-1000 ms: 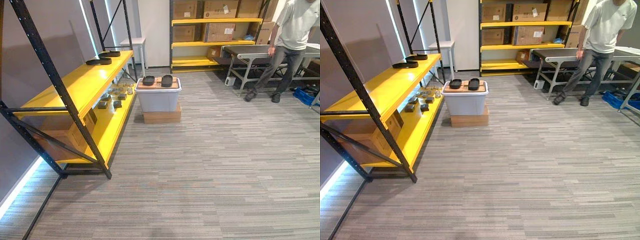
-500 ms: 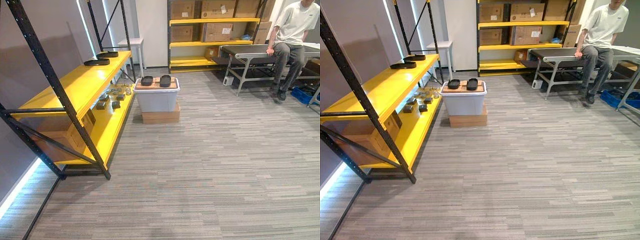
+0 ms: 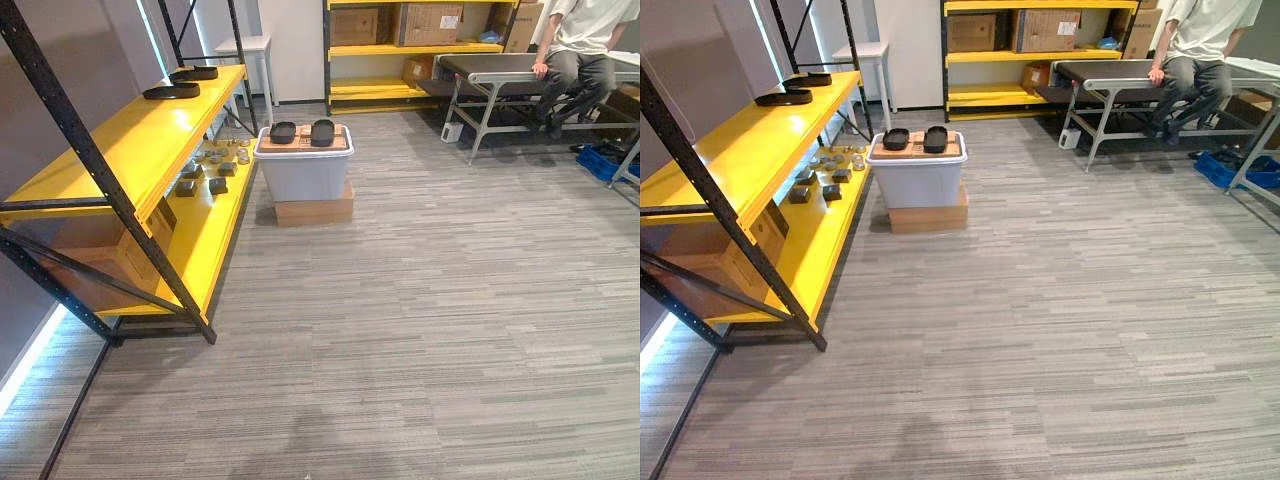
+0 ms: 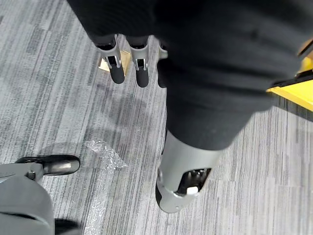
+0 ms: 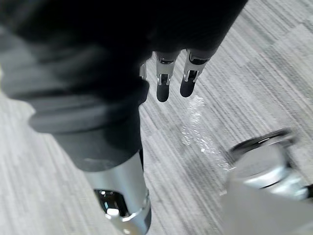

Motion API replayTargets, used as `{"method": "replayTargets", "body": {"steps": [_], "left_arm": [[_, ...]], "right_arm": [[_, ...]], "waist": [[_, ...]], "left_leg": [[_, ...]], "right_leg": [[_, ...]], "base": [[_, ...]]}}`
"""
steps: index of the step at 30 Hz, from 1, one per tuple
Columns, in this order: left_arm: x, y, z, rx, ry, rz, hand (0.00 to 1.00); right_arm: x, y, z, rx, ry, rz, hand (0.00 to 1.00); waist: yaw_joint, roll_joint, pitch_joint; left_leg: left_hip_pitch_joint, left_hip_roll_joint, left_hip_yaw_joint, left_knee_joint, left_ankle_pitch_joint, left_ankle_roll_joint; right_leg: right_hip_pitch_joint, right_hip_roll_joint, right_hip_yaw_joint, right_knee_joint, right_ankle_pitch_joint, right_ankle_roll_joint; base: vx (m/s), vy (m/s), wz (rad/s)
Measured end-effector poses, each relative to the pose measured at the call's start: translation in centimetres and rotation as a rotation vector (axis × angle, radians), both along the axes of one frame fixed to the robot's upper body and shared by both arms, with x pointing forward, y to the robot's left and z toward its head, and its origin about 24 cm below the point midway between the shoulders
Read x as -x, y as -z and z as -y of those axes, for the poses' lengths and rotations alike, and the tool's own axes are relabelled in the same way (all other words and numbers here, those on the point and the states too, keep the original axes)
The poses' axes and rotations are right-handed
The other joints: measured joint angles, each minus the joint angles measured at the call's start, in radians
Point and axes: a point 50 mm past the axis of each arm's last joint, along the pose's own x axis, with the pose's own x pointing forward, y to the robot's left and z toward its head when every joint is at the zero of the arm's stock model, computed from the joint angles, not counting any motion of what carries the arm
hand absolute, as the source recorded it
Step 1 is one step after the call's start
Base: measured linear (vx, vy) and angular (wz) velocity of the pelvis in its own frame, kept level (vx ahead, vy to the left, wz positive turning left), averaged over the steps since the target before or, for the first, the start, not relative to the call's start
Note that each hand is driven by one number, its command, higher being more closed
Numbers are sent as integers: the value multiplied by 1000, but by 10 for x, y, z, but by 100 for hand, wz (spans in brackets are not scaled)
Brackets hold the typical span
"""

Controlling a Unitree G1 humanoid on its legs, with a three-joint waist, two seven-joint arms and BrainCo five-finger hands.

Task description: Walk over and take plastic housings, then place them on the shelf

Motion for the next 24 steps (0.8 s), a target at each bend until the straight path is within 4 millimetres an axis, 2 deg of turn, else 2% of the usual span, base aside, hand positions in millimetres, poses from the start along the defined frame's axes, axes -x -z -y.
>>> {"method": "replayTargets", "body": {"steps": [1, 2, 3, 4, 5, 6, 7, 8, 9, 10, 12, 13, 14, 15, 16, 17, 18, 19, 20, 21, 22, 23, 24], "left_arm": [[-13, -4, -2, -5, 1, 33, 0], [-22, -7, -2, -10, 5, 55, 0], [-22, -7, -3, -10, 4, 54, 0], [-16, -6, -6, -6, -42, 55, 0], [-9, -6, -11, -7, -98, 57, 0], [-7, -6, -11, -4, -117, 59, 0], [-7, -6, -8, 9, -153, 82, 0], [-7, -5, -2, 29, -183, 106, 0], [-6, -5, 1, 38, -193, 112, 0], [-1, -3, 5, 48, -197, 103, 0], [11, 3, 17, 77, -207, 70, 0], [19, 7, 25, 101, -218, 50, 0], [33, 13, 36, 143, -238, 18, 0], [39, 14, 39, 154, -251, 9, 0], [45, 16, 42, 164, -253, -6, 0], [54, 18, 46, 176, -255, -28, 0], [62, 19, 47, 175, -253, -52, 0], [66, 19, 45, 168, -258, -63, 0], [72, 19, 41, 155, -271, -81, 0], [71, 19, 33, 137, -286, -85, 0], [69, 18, 30, 134, -299, -79, 0], [67, 16, 21, 121, -341, -64, 0], [67, 15, 15, 106, -348, -56, 0]], "right_arm": [[6, 3, -5, -13, 6, -14, 0], [18, 6, -5, -19, 20, -39, 0], [26, 7, -4, -19, 36, -54, 0], [34, 7, -3, -21, 69, -64, 0], [35, 9, -7, -29, 76, -60, 0], [35, 9, -9, -32, 77, -51, 0], [35, 9, -13, -36, 75, -40, 0], [34, 9, -16, -43, 73, -37, 0], [32, 9, -19, -49, 66, -32, 0], [25, 10, -26, -60, 37, -19, 0], [13, 8, -33, -66, 15, 21, 0], [7, 7, -36, -69, 11, 40, 0], [-3, 5, -40, -78, 6, 68, 0], [-5, 4, -41, -80, 5, 75, 0], [-8, 3, -41, -77, 2, 85, 0], [-6, 3, -38, -71, 10, 81, 0], [-3, 4, -36, -70, 39, 78, 0], [2, 5, -36, -71, 52, 65, 0], [8, 6, -35, -69, 56, 48, 0], [12, 8, -36, -74, 78, 37, 0], [11, 8, -37, -84, 98, 43, 0], [4, 9, -42, -112, 144, 66, 0], [9, 11, -47, -130, 164, 58, 0]], "waist": [[-10, -4, 5], [-12, -5, 4], [-14, -8, -1], [-20, 4, -12], [-16, -4, -18], [-9, -9, -20], [4, -9, -17], [20, 6, -9], [33, 10, -3], [62, 8, 4], [98, 2, 8], [114, 0, 8], [121, -2, 7], [125, -6, 5], [136, -8, 2], [144, -10, -3], [154, -20, -10], [170, -38, -21], [176, -63, -50], [170, -93, -58], [172, -103, -52], [178, -97, -37], [177, -95, -34]], "left_leg": [[4, 18, -26, -2, -16, -19], [17, 30, -49, -5, -40, -43], [35, 44, -52, -6, -48, -51], [61, 75, -47, 9, -68, -80], [39, 90, -29, 118, -88, -110], [5, 97, -15, 227, -102, -130], [-115, 121, -13, 540, -107, -140], [-256, 156, -45, 890, -69, -126], [-309, 168, -63, 1035, -67, -128], [-397, 175, -83, 1226, -68, -128], [-505, 171, -81, 1283, -72, -124], [-554, 167, -70, 1242, -73, -121], [-617, 144, -51, 1085, -77, -116], [-634, 127, -41, 984, -76, -115], [-642, 107, -22, 814, -68, -108], [-639, 73, 7, 556, -28, -89], [-642, 33, 28, 417, 59, -66], [-635, 15, 40, 417, 96, -45], [-622, -30, 38, 400, 192, 23], [-601, -53, 48, 412, 169, 33], [-581, -48, 54, 429, 153, 43], [-575, 3, 103, 581, 111, 94], [-564, -7, 122, 623, 74, 64]], "right_leg": [[-13, 20, 2, -131, 48, -23], [-8, 28, 4, -177, 146, -41], [3, 40, 5, -171, 169, -67], [13, 69, 0, -141, 177, -83], [35, 87, 6, -127, 148, -130], [54, 91, 11, -130, 142, -142], [105, 101, 19, -141, 119, -166], [169, 130, 23, -160, 101, -188], [207, 145, 34, -171, 92, -200], [283, 165, 69, -194, 73, -222], [389, 170, 126, -243, 54, -252], [432, 169, 157, -266, 44, -267], [486, 156, 195, -290, 15, -268], [503, 148, 209, -296, -3, -264], [525, 132, 227, -297, -30, -261], [555, 113, 247, -299, -71, -249], [587, 86, 263, -308, -106, -229], [596, 60, 281, -308, -120, -207], [588, 25, 301, -269, -133, -178], [559, 1, 321, -158, -132, -146], [542, 6, 333, -89, -103, -100], [525, 61, 318, 54, 39, -26], [512, 71, 287, 130, 126, 20]], "base": [[330, -165, 67], [379, -193, 62], [480, -249, 40], [548, -279, 6], [553, -273, -10], [552, -236, -18], [561, -207, -13], [561, -181, -14], [552, -119, -42], [530, -50, -61], [512, -14, -71], [597, 38, -78], [593, 55, -66], [494, 71, -58], [435, 108, -41], [741, 180, -42], [783, 182, -45], [849, 144, -43], [753, 91, -23], [762, 83, -12], [744, 97, -10], [438, 61, -15], [632, 173, 16]]}}
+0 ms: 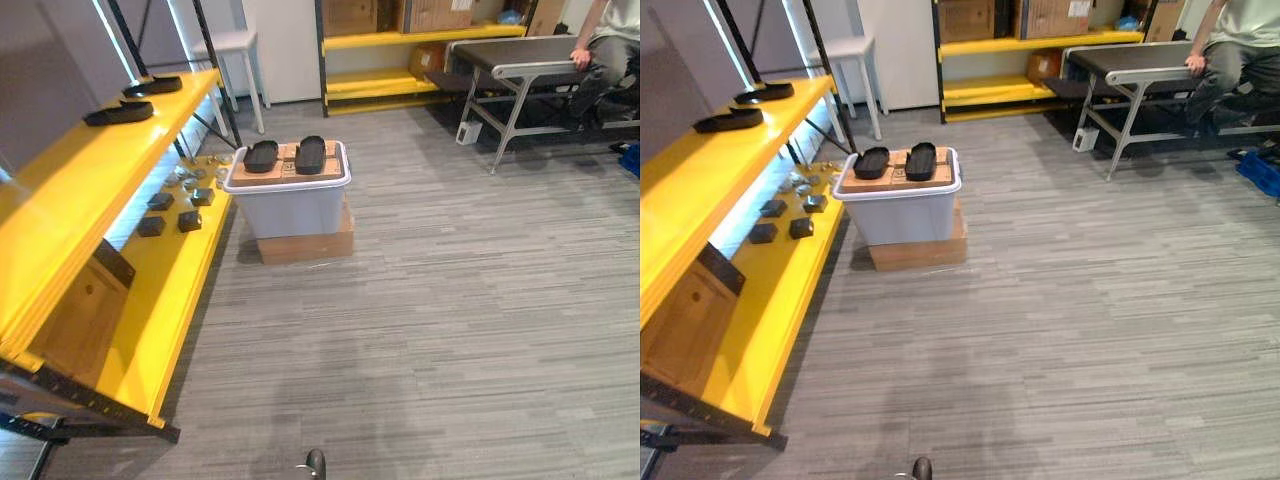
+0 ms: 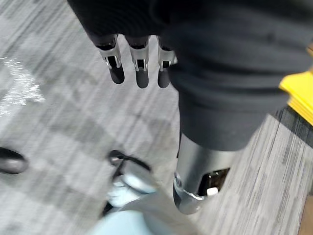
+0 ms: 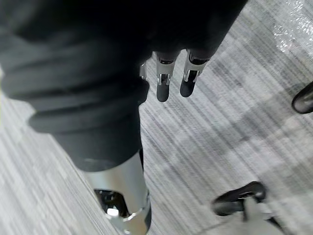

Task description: Walk over and take plastic housings, then place them on the shelf

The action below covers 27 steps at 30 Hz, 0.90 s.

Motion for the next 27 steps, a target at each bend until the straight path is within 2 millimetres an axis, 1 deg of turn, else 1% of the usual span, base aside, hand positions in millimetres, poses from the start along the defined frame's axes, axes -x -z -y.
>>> {"method": "replayTargets", "body": {"steps": [1, 2, 3, 4, 5, 6, 7, 8, 9, 10, 11, 12, 13, 14, 15, 16, 17, 18, 19, 20, 21, 22, 23, 24, 25, 26, 27], "left_arm": [[-2, -2, -6, -15, -4, 9, 0], [-5, -3, -5, -15, 4, 19, 0], [-9, -3, -6, -17, 5, 24, 0], [-24, -3, 3, 4, 6, 55, 0], [-39, -3, 13, 35, -20, 101, 0], [-44, -3, 16, 44, -32, 116, 0], [-52, -5, 18, 55, -57, 141, 0], [-58, -6, 17, 55, -73, 163, 0], [-61, -7, 16, 53, -82, 174, 0], [-64, -8, 16, 56, -105, 188, 0], [-63, -7, 19, 64, -138, 191, 0], [-61, -5, 26, 83, -156, 183, 0], [-60, -3, 35, 105, -160, 179, 0], [-62, -3, 39, 113, -161, 186, 0], [-63, -4, 39, 114, -164, 192, 0], [-63, -4, 40, 114, -171, 197, 0], [-58, -3, 38, 118, -196, 192, 0], [-52, -3, 31, 108, -250, 195, 0], [-42, -2, 25, 89, -272, 183, 0], [-33, -1, 24, 85, -282, 163, 0], [-15, 2, 25, 89, -287, 118, 0], [-8, 4, 26, 94, -289, 102, 0], [5, 6, 29, 101, -281, 64, 0], [9, 6, 30, 103, -276, 49, 0], [17, 8, 34, 114, -263, 19, 0], [25, 11, 41, 137, -247, -16, 0], [30, 11, 39, 137, -235, -37, 0]], "right_arm": [[19, 4, -2, -6, -9, -39, 0], [22, 5, -3, -7, -37, -46, 0], [23, 5, -5, -10, -42, -47, 0], [27, 5, -2, -3, -31, -56, 0], [34, 5, 0, 2, -18, -72, 0], [38, 6, -1, 0, -18, -83, 0], [46, 7, -3, -10, -6, -102, 0], [58, 9, -5, -19, 16, -129, 0], [64, 9, -5, -23, 30, -141, 0], [72, 9, -4, -23, 51, -163, 0], [82, 9, 0, -16, 81, -187, 0], [85, 9, 3, -5, 86, -199, 0], [83, 8, 6, 3, 97, -193, 0], [82, 8, 6, -2, 116, -183, 0], [83, 9, 3, -11, 120, -187, 0], [84, 10, 0, -23, 124, -188, 0], [84, 10, -1, -29, 136, -183, 0], [80, 9, 1, -27, 137, -175, 0], [72, 9, 3, -22, 131, -155, 0], [67, 9, 2, -25, 133, -145, 0], [59, 9, 1, -29, 129, -129, 0], [57, 8, 1, -29, 128, -125, 0], [52, 8, 3, -25, 127, -113, 0], [49, 7, 3, -26, 128, -106, 0], [50, 7, 6, -26, 162, -105, 0], [53, 6, 15, -13, 214, -104, 0], [52, 7, 15, -18, 219, -112, 0]], "waist": [[-14, -23, -25], [-4, -42, -35], [-10, -57, -31], [-26, -44, -23], [-37, -19, -14], [-41, -7, -12], [-60, 7, -12], [-75, 14, -15], [-80, 15, -16], [-88, 12, -17], [-97, 27, -26], [-96, 61, -39], [-88, 88, -46], [-97, 92, -45], [-103, 93, -44], [-111, 97, -39], [-114, 101, -35], [-103, 115, -36], [-84, 119, -32], [-72, 116, -31], [-43, 100, -33], [-35, 99, -32], [-27, 95, -27], [-23, 88, -23], [-16, 78, -20], [-12, 95, -24], [-12, 77, -19]], "left_leg": [[111, -57, 15, -201, 26, 23], [197, -73, 11, -257, -21, 23], [231, -92, -2, -269, -35, 29], [304, -104, -37, -295, -77, 25], [391, -94, -66, -334, -110, 23], [430, -86, -82, -352, -126, 18], [505, -63, -117, -378, -165, 3], [563, -34, -149, -383, -213, -16], [587, -20, -162, -383, -236, -26], [629, -3, -185, -390, -278, -40], [680, 18, -216, -418, -294, -58], [690, 41, -239, -421, -286, -63], [666, 59, -263, -363, -205, -82], [637, 58, -291, -252, -141, -109], [618, 56, -306, -175, -99, -126], [569, 62, -324, -22, -15, -192], [487, 78, -349, 187, 83, -284], [366, 99, -344, 467, 95, -318], [260, 128, -302, 646, 89, -314], [212, 140, -271, 685, 76, -295], [119, 164, -184, 677, 23, -224], [86, 178, -152, 649, -6, -200], [35, 194, -94, 531, -64, -184], [23, 193, -60, 438, -87, -183], [24, 169, -3, 193, -100, -188], [69, 144, 30, -147, -35, -165], [90, 125, 49, -151, 13, -89]], "right_leg": [[-71, 0, -51, 219, 179, 127], [-202, -41, -118, 489, 173, 110], [-260, -75, -129, 579, 145, 111], [-368, -123, -170, 673, 73, 86], [-460, -159, -208, 674, -16, 22], [-499, -170, -221, 648, -60, 1], [-561, -172, -234, 545, -103, 1], [-601, -151, -232, 367, -108, 11], [-607, -139, -231, 252, -104, 16], [-614, -124, -232, -10, -80, 29], [-605, -111, -230, -117, 94, -14], [-592, -82, -245, -114, 71, -90], [-591, -78, -263, -61, 22, -124], [-567, -90, -286, -9, -36, -138], [-540, -92, -299, 5, -59, -145], [-476, -86, -320, -7, -89, -151], [-382, -72, -315, -70, -116, -153], [-278, -27, -289, -164, -152, -166], [-210, 1, -270, -205, -162, -182], [-174, 6, -256, -236, -165, -186], [-89, -5, -203, -309, -165, -186], [-58, -12, -185, -339, -166, -185], [-5, -35, -162, -389, -171, -177], [19, -55, -151, -406, -178, -166], [55, -102, -141, -423, -202, -139], [83, -119, -119, -420, -221, -122], [104, -139, -107, -416, -227, -117]], "base": [[502, 202, 21], [604, 210, 22], [492, 70, 22], [574, -11, 47], [595, -25, 51], [612, -38, 51], [783, -110, 62], [805, -141, 64], [872, -217, 62], [813, -274, 61], [863, -301, 62], [905, -322, 39], [866, -308, 45], [817, -299, 56], [590, -240, 87], [514, -241, 80], [624, -223, 68], [705, -198, 15], [570, -84, -26], [665, -58, -80], [573, -11, -71], [704, 34, -80], [466, 76, -46], [569, 131, -51], [561, 175, -50], [560, 194, -46], [688, 235, -26]]}}
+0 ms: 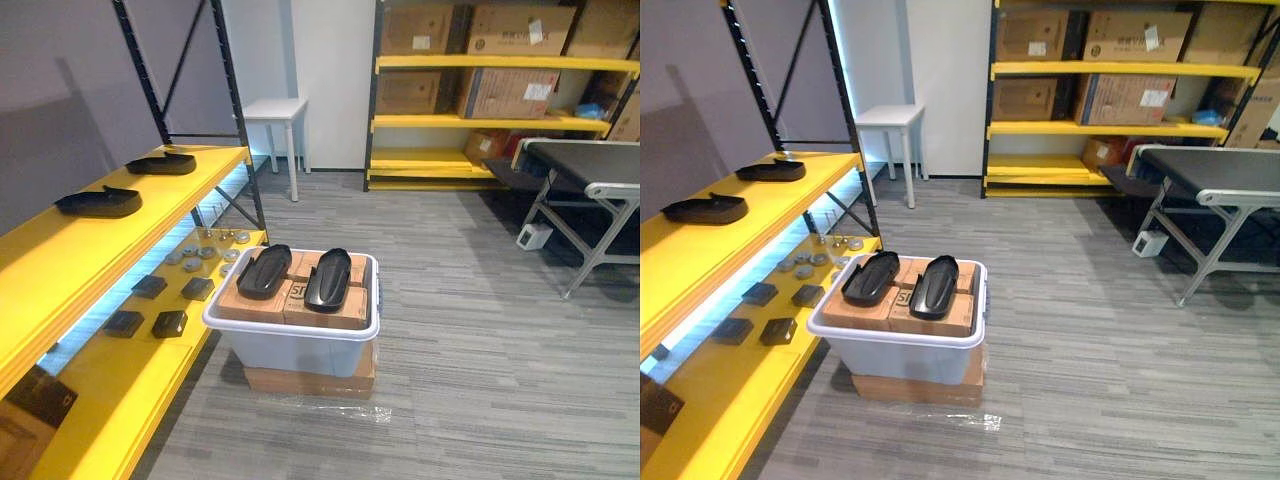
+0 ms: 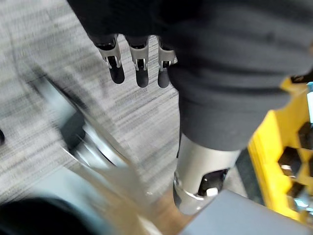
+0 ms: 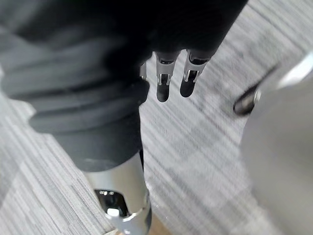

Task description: Walk over and take plastic housings, then place them on the shelf

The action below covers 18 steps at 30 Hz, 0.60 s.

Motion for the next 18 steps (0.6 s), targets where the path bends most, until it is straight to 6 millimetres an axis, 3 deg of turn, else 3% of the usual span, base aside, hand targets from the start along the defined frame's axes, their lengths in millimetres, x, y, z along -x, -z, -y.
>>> {"method": "replayTargets", "body": {"steps": [1, 3, 4, 5, 6, 7, 8, 9, 11, 12, 13, 14, 17, 18], "left_arm": [[1, 0, -6, -11, 27, -12, 0], [-4, -2, -14, -34, 46, 1, 0], [-7, -3, -18, -46, 82, 4, 0], [-13, -4, -19, -53, 128, 11, 0], [-19, -4, -19, -57, 162, 17, 0], [-24, -5, -19, -65, 234, 13, 0], [-32, -6, -20, -77, 281, 29, 0], [-36, -7, -20, -82, 293, 39, 0], [-51, -9, -19, -100, 328, 80, 0], [-57, -12, -20, -120, 366, 104, 0], [-58, -12, -22, -129, 387, 104, 0], [-59, -11, -16, -116, 396, 95, 0], [-51, -8, -10, -113, 418, 69, 0], [-55, -9, -10, -123, 424, 77, 0]], "right_arm": [[-7, 0, -2, -1, -42, 3, 0], [-20, -3, -3, 25, -133, 19, 0], [-33, -6, -3, 65, -224, 34, 0], [-54, -15, -2, 126, -312, 92, 0], [-65, -22, -1, 167, -362, 123, 0], [-82, -36, 1, 258, -453, 184, 0], [-97, -51, 3, 349, -527, 242, 0], [-102, -58, 3, 391, -563, 261, 0], [-120, -81, 4, 522, -627, 333, 0], [-127, -94, 6, 590, -631, 375, 0], [-127, -98, 6, 617, -632, 382, 0], [-129, -102, 9, 649, -635, 387, 0], [-149, -126, 3, 748, -693, 477, 0], [-160, -134, -1, 772, -711, 515, 0]], "waist": [[-9, -10, -12], [-31, -28, -18], [-42, -42, -24], [-51, -41, -13], [-61, -38, -4], [-76, -37, 5], [-79, -34, 8], [-78, -35, 8], [-99, -34, 0], [-104, -49, -9], [-102, -69, -14], [-99, -63, -14], [-84, -6, -26], [-85, -7, -12]], "left_leg": [[44, -30, 15, -38, -23, 7], [76, -57, 10, -64, -50, 23], [116, -84, 7, -108, -76, 23], [181, -105, -2, -177, -83, 18], [218, -110, -11, -209, -75, 28], [280, -117, -32, -253, -63, 22], [334, -117, -39, -279, -58, 20], [350, -113, -42, -285, -56, 18], [383, -93, -98, -297, -56, 11], [393, -105, -120, -306, -64, -16], [397, -117, -132, -310, -73, -31], [412, -100, -154, -315, -83, -48], [403, -36, -156, -361, -62, -79], [388, -30, -163, -361, -53, -92]], "right_leg": [[-1, -27, 12, 33, 33, 6], [-56, -31, 56, 183, 70, 38], [-135, -31, 68, 368, 99, 106], [-247, -30, 67, 598, 217, 290], [-299, -32, 59, 707, 222, 301], [-374, -56, -9, 825, 156, 266], [-435, -97, -86, 821, 82, 197], [-454, -108, -108, 781, 57, 181], [-502, -93, -116, 510, 28, 164], [-511, -82, -70, 282, 103, 149], [-517, -87, -44, 183, 224, 147], [-519, -77, -55, 203, 250, 132], [-486, -19, -74, 92, 271, 101], [-485, -12, -80, 63, 281, 93]], "base": [[574, 198, 4], [610, 211, 20], [644, 212, 19], [522, 156, 19], [500, 122, 35], [470, 76, 47], [465, 51, 47], [458, -19, 49], [499, -137, 82], [447, -175, 85], [344, -170, 70], [402, -247, 35], [353, -222, -1], [201, -154, -5]]}}
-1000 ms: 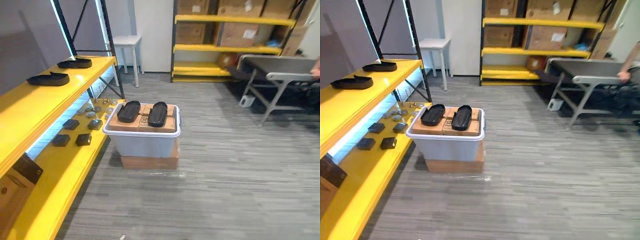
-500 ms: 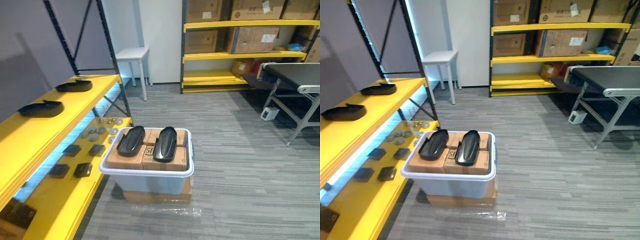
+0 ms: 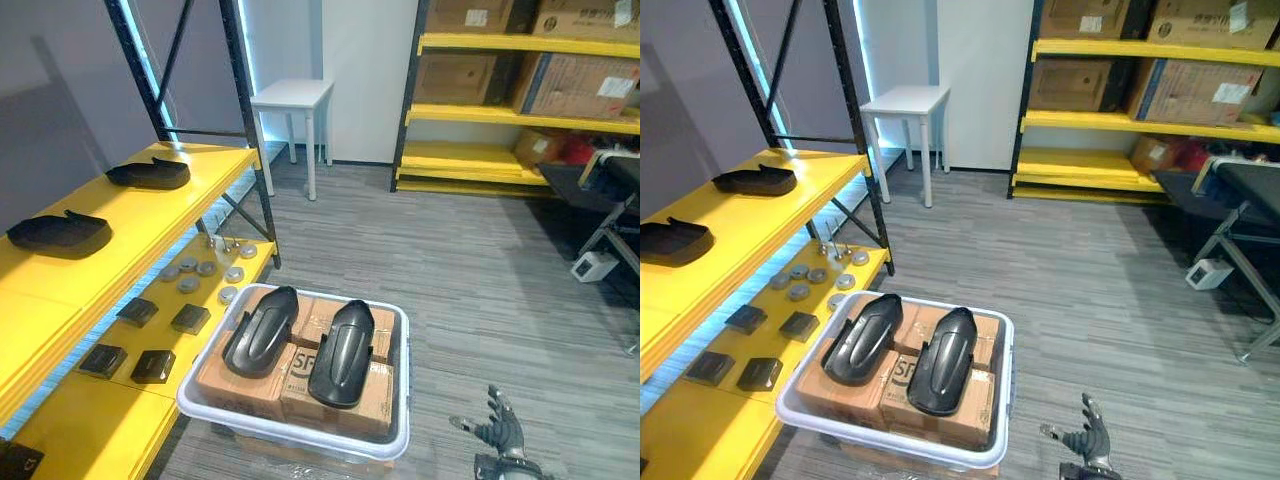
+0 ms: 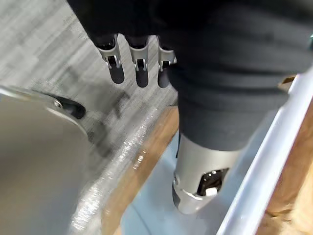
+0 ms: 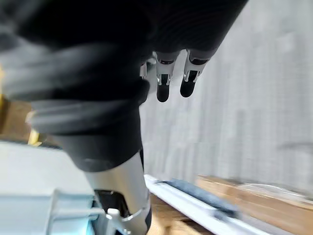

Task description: Walk over and take plastic housings, then place them on the shelf

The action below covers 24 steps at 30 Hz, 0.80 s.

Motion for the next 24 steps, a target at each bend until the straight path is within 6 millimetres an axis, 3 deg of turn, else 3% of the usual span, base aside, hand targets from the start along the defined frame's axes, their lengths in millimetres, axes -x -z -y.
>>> {"method": "replayTargets", "body": {"steps": [3, 6, 8, 10, 14, 24], "left_arm": [[-9, -2, 1, -16, 30, 16, 0], [-28, -6, 1, -41, 77, 55, 0], [-49, -11, 1, -57, 100, 102, 0], [-62, -15, 1, -75, 103, 133, 0], [-74, -20, 1, -88, 97, 165, 0], [-92, -27, 1, -126, 97, 190, 0]], "right_arm": [[-15, -11, -3, 12, 1, 55, 0], [-53, -39, -12, 24, -4, 187, 0], [-91, -72, -24, 47, -37, 302, 0], [-114, -93, -35, 54, -46, 369, 0], [-136, -118, -45, 43, -10, 443, 0], [-146, -104, -49, 12, 130, 312, 0]], "waist": [[3, 5, 35], [19, 8, 105], [45, 12, 177], [64, 16, 230], [103, 21, 293], [111, 21, 336]], "left_leg": [[-23, 0, -21, 5, 8, -6], [-73, -10, -41, 16, 8, -5], [-135, -27, -60, 50, 8, -5], [-177, -34, -68, 72, 8, -5], [-242, -36, -87, 76, 8, -4], [-353, -30, -87, 110, 6, 5]], "right_leg": [[24, -5, -33, -53, 13, -4], [15, -17, -54, -98, 44, 0], [-20, -32, -61, -120, 75, 5], [-46, -40, -74, -122, 89, 6], [-98, -42, -86, -123, 112, 3], [-194, -31, -73, -137, 167, -9]], "base": [[80, -78, 31], [-54, 21, 27], [-133, 22, 17], [-152, 21, 20], [-124, 12, 14], [-82, 11, -3]]}}
